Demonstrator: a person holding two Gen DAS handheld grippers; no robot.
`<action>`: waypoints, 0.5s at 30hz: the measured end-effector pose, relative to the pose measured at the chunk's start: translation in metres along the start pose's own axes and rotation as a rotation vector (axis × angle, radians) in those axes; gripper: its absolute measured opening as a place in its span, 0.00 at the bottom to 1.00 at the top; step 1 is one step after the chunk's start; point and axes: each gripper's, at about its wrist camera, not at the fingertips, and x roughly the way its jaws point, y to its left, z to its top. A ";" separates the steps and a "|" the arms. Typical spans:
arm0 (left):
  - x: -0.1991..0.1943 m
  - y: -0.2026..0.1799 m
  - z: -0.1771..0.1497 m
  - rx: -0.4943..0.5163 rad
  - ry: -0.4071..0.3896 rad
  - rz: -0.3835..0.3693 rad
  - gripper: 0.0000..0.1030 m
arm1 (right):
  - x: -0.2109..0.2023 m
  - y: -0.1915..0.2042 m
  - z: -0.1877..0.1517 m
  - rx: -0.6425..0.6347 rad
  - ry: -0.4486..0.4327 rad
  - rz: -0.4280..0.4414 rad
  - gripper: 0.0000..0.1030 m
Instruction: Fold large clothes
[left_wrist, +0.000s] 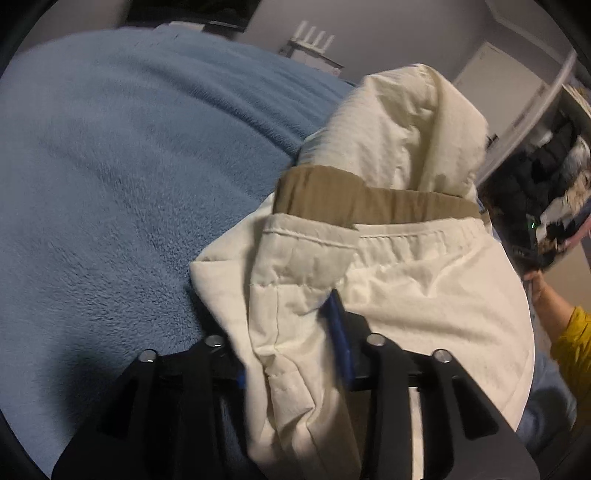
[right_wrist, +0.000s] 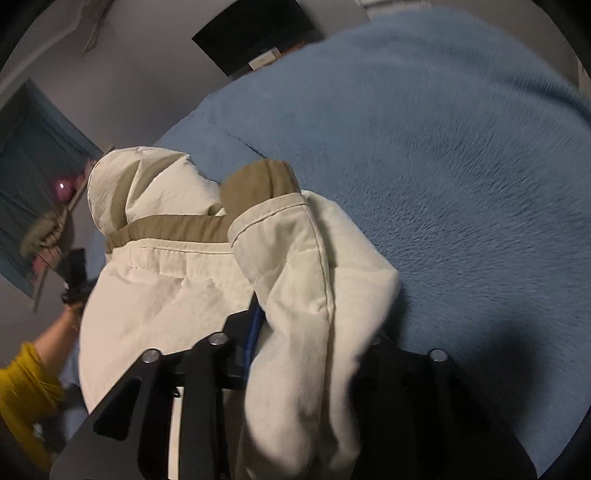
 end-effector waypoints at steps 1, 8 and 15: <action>0.003 -0.001 0.001 -0.012 -0.002 0.012 0.39 | 0.001 -0.001 0.000 0.010 0.000 -0.005 0.36; -0.025 -0.044 0.000 0.153 -0.046 0.089 0.12 | -0.035 0.052 -0.015 -0.182 -0.103 -0.156 0.11; -0.082 -0.083 -0.011 0.223 -0.117 0.073 0.10 | -0.094 0.107 -0.046 -0.296 -0.234 -0.192 0.08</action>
